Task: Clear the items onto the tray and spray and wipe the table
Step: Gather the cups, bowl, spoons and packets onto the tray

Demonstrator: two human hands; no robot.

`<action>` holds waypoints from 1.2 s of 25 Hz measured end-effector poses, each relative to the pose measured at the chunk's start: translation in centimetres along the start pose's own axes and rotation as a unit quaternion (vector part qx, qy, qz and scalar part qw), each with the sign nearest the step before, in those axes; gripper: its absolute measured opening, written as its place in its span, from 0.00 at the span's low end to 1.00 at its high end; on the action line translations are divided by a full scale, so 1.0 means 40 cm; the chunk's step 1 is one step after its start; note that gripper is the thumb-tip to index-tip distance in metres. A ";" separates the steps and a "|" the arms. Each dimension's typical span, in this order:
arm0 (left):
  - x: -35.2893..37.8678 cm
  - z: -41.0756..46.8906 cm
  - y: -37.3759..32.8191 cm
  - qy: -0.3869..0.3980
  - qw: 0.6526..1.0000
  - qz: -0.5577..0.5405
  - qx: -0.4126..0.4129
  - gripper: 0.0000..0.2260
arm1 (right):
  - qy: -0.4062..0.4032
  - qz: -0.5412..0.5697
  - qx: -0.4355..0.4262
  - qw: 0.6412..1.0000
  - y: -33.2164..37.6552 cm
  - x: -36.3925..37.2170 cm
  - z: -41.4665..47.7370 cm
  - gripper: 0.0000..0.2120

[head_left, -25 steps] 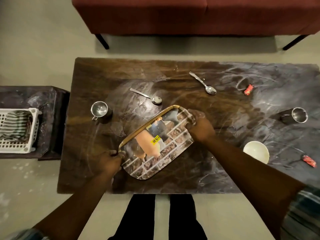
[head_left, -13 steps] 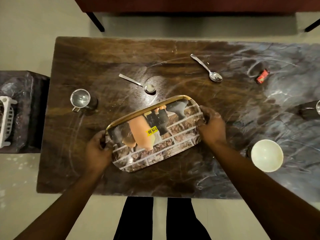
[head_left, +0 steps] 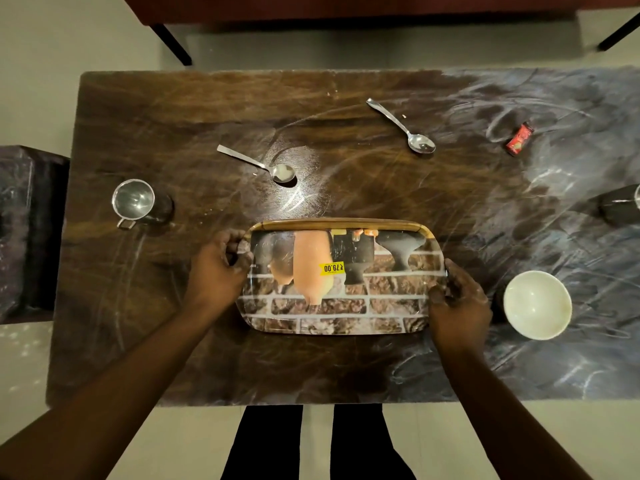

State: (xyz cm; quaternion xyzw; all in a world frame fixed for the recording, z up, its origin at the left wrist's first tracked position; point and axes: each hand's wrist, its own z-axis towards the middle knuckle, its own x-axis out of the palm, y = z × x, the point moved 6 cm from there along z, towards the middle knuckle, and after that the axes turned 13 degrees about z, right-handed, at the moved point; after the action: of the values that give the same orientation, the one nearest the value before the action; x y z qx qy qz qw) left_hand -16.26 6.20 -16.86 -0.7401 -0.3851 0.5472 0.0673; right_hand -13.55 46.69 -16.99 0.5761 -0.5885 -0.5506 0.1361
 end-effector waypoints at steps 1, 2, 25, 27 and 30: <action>-0.001 -0.003 -0.003 -0.001 1.000 0.006 0.007 0.12 | 0.005 -0.001 0.000 1.000 0.000 0.000 0.000 0.23; -0.002 -0.005 -0.007 -0.001 1.000 0.009 0.010 0.11 | 0.012 -0.002 -0.001 1.000 0.001 -0.003 0.002 0.23; -0.310 0.169 0.238 -0.031 0.953 -0.273 -0.127 0.15 | 0.393 0.069 0.016 0.917 0.395 0.964 -0.387 0.31; -0.315 0.149 0.219 -0.054 0.965 -0.231 -0.112 0.15 | 0.369 0.072 0.011 0.927 0.401 0.962 -0.395 0.28; -0.292 0.091 0.171 -0.088 0.962 -0.236 -0.106 0.13 | 0.295 0.093 -0.030 0.950 0.412 0.875 -0.401 0.26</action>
State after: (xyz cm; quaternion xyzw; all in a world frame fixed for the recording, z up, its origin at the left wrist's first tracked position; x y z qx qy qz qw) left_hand -17.21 -7.25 -12.98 -0.5801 -0.6088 0.5348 0.0820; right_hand -19.99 5.37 -14.62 0.6512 -0.5561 -0.3585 0.3717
